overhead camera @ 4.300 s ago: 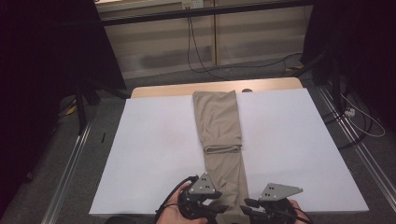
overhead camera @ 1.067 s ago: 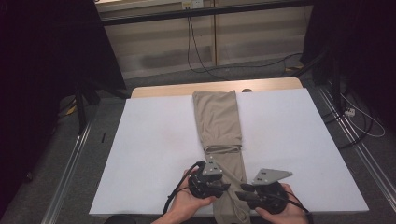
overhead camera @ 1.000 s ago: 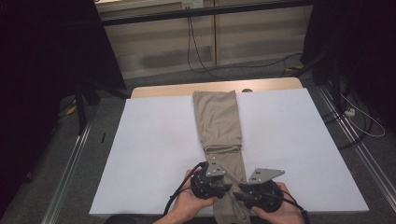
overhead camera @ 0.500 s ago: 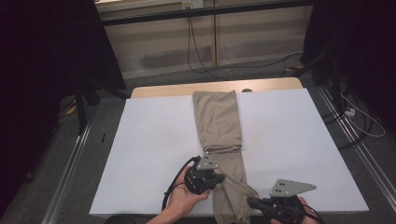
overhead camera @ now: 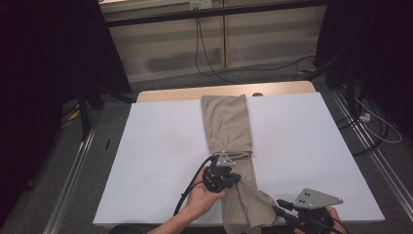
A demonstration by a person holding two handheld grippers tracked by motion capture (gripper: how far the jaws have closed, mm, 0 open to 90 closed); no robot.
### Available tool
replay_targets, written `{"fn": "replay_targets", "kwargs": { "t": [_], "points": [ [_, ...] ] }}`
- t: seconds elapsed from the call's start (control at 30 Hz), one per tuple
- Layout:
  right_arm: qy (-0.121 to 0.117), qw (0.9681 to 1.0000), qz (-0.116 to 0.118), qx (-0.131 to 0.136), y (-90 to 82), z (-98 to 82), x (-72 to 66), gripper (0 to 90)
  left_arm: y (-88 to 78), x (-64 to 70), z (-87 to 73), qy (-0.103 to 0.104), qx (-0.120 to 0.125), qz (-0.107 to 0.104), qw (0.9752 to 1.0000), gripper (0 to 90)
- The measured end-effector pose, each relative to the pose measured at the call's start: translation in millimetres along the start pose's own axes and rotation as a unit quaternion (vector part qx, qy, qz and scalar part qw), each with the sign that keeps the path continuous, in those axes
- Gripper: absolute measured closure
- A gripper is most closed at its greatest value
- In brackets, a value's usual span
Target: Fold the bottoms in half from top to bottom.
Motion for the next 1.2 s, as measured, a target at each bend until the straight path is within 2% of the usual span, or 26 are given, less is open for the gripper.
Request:
{"fn": "replay_targets", "kwargs": {
  "t": [0.03, 0.1, 0.17, 0.2, 0.23, 0.3, 0.37, 0.4, 0.47, 0.5, 0.6, 0.63, 0.73, 0.77, 0.87, 0.93, 1.03, 1.1, 1.2],
  "points": [
    [0.004, 0.9999, 0.012, 0.011, -0.5, 5.5, -2.0, 72.2, 2.6, 0.0, 0.8, -0.005, -0.003, -0.002, 1.0000, 90.0],
    [0.000, 0.9990, 0.041, 0.016, 4.0, 13.5, -12.8, 74.4, 5.6, 0.0, 0.9, 0.001, -0.003, 0.005, 1.0000, 90.0],
    [-0.011, 0.9965, 0.083, 0.004, 16.0, 16.2, -31.6, 74.6, 6.5, -0.4, -0.4, 0.008, -0.005, 0.008, 0.9999, 86.7],
    [-0.023, 0.9954, 0.093, -0.005, 22.3, 16.1, -39.9, 72.8, 5.1, -1.0, -0.4, 0.008, -0.001, 0.011, 0.9999, 81.4],
    [-0.034, 0.9944, 0.099, -0.014, 28.7, 15.6, -47.2, 69.9, 4.0, -1.2, -0.2, 0.007, 0.003, 0.011, 0.9999, 75.1],
    [-0.048, 0.9928, 0.104, -0.034, 40.2, 13.7, -56.4, 64.2, -3.1, -2.1, 0.4, 0.012, 0.011, 0.015, 0.9998, 68.2],
    [-0.055, 0.9922, 0.099, -0.053, 48.7, 10.7, -59.0, 59.9, -11.0, -3.0, 0.4, 0.009, 0.020, 0.013, 0.9997, 64.0],
    [-0.059, 0.9921, 0.088, -0.067, 53.5, 7.1, -59.7, 65.1, -14.3, -3.1, -0.1, 0.007, 0.022, 0.012, 0.9997, 63.1],
    [-0.071, 0.9927, 0.074, -0.063, 53.4, 5.6, -60.5, 85.0, -21.2, -3.5, -1.7, 0.008, 0.034, 0.010, 0.9993, 62.0],
    [-0.060, 0.9928, 0.081, -0.066, 51.1, 6.0, -62.4, 88.8, -24.0, -3.8, -2.3, 0.007, 0.031, 0.013, 0.9994, 61.4],
    [-0.049, 0.9919, 0.102, -0.058, 44.8, 8.1, -71.6, 89.3, -31.6, -4.8, -1.5, 0.003, 0.044, 0.012, 0.9989, 61.0],
    [-0.039, 0.9904, 0.122, -0.051, 41.4, 10.4, -80.1, 89.4, -32.6, -5.3, -1.6, 0.002, 0.044, 0.015, 0.9989, 59.7],
    [-0.034, 0.9880, 0.144, -0.044, 39.0, 14.4, -93.8, 89.3, -36.5, -10.0, -3.4, 0.001, 0.044, 0.024, 0.9988, 57.5],
    [-0.035, 0.9861, 0.157, -0.044, 39.0, 15.9, -101.3, 89.4, -37.4, -11.6, -4.2, -0.001, 0.045, 0.026, 0.9986, 56.8],
    [-0.042, 0.9824, 0.174, -0.051, 44.4, 14.2, -115.3, 88.7, -39.7, -15.6, -7.2, -0.006, 0.043, 0.033, 0.9985, 52.6],
    [-0.038, 0.9806, 0.181, -0.065, 49.9, 10.3, -119.1, 83.6, -40.1, -17.1, -9.0, -0.004, 0.040, 0.038, 0.9985, 50.2],
    [-0.030, 0.9799, 0.184, -0.072, 52.3, 8.4, -117.6, 65.3, -42.8, -19.7, -10.3, -0.010, 0.043, 0.041, 0.9982, 45.2],
    [-0.022, 0.9814, 0.182, -0.057, 50.1, 12.9, -111.9, 57.1, -46.9, -22.6, -10.4, -0.004, 0.045, 0.051, 0.9977, 41.6],
    [-0.006, 0.9860, 0.163, -0.034, 49.2, 22.2, -92.0, 52.0, -53.2, -29.5, -11.4, -0.003, 0.050, 0.063, 0.9968, 37.7]
  ]
}}
Point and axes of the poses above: each handheld gripper's, and its own axes: y roughly forward along the jaws, z roughly out of its top, x roughly to its right, the point moved 7 cm from there along y, roughly forward along the jaws, and after that the axes turned 9 degrees about -z, right-handed, at the moved point
